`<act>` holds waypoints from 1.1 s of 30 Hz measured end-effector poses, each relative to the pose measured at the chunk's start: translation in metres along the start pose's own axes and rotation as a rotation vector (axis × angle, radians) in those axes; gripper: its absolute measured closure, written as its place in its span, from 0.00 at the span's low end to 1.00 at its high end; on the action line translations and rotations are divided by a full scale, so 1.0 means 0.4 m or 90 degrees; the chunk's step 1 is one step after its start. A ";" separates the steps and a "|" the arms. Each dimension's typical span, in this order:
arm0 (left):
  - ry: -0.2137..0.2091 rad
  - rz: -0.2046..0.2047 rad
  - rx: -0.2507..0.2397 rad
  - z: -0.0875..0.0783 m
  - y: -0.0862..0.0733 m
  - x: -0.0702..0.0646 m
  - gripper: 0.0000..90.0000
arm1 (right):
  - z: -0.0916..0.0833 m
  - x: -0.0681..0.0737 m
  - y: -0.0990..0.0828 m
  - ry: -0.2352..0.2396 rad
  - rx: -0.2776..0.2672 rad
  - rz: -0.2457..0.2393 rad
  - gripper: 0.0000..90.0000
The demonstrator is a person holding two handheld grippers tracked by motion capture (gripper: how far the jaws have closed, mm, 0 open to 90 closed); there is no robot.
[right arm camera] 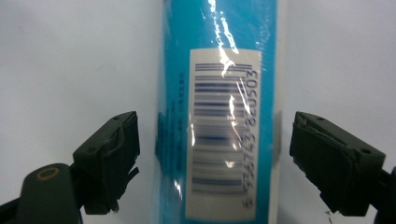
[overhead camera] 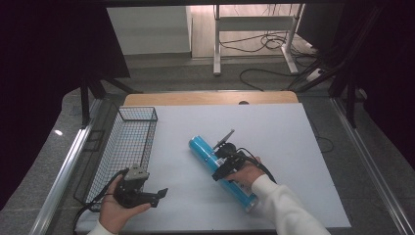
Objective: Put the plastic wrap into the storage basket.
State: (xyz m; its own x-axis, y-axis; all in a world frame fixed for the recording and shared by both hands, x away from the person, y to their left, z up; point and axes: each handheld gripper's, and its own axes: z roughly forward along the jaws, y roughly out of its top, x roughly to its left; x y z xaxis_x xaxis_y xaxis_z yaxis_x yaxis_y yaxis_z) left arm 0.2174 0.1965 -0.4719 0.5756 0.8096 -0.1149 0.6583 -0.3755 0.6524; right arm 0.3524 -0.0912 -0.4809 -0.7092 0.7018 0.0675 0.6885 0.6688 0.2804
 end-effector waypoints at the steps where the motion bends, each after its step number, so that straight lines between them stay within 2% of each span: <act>1: 0.000 0.001 0.001 0.000 0.000 0.000 0.17 | 0.000 0.000 0.000 0.000 0.000 0.000 0.19; 5: 0.000 0.001 0.002 0.001 0.000 0.000 0.17 | 0.035 0.004 0.006 -0.009 0.031 -0.004 0.23; 7: 0.001 0.001 0.001 0.000 0.000 0.000 0.17 | 0.038 0.007 0.005 -0.007 0.036 0.003 0.25; 8: 0.001 0.001 0.001 0.000 0.000 0.000 0.17 | 0.044 0.007 0.001 -0.003 0.048 -0.002 0.33; 11: 0.001 0.001 0.002 0.002 0.000 0.000 0.17 | 0.044 0.002 0.000 -0.013 0.051 -0.014 0.35; 13: 0.001 0.003 0.004 0.004 0.000 0.000 0.17 | 0.044 0.000 0.004 0.000 0.057 0.007 0.35; 14: 0.001 0.003 0.004 0.004 0.000 0.000 0.17 | 0.043 -0.004 0.005 0.002 0.061 0.006 0.35; 16: 0.001 0.002 0.003 0.003 0.000 0.000 0.17 | 0.043 -0.005 0.004 0.009 0.058 0.015 0.36; 17: 0.001 0.002 0.003 0.003 0.000 0.000 0.17 | 0.043 -0.013 0.002 0.012 0.054 0.006 0.36; 18: 0.001 0.002 0.003 0.003 0.001 0.001 0.17 | 0.042 -0.019 -0.002 0.029 0.040 0.024 0.36; 23: 0.000 0.002 0.006 0.007 0.001 0.000 0.17 | 0.041 -0.032 -0.008 0.060 0.028 0.041 0.36; 27: 0.000 0.000 0.003 0.006 0.002 0.001 0.17 | 0.023 -0.040 -0.013 0.089 0.002 0.057 0.36; 29: 0.000 0.001 0.004 0.006 0.002 0.001 0.17 | 0.016 -0.040 -0.015 0.092 -0.007 0.055 0.36; 30: -0.002 -0.004 0.000 0.006 0.003 0.000 0.17 | 0.003 -0.040 -0.018 0.109 -0.020 0.059 0.36; 33: -0.004 -0.006 -0.002 0.006 0.003 0.001 0.17 | -0.010 -0.036 -0.023 0.124 -0.035 0.061 0.36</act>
State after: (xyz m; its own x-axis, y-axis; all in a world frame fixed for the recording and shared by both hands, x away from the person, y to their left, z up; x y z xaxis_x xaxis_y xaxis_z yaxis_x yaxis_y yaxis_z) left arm 0.2196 0.1952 -0.4728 0.5727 0.8102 -0.1252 0.6619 -0.3669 0.6537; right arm 0.3557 -0.1086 -0.4806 -0.6601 0.6976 0.2785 0.7490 0.5831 0.3148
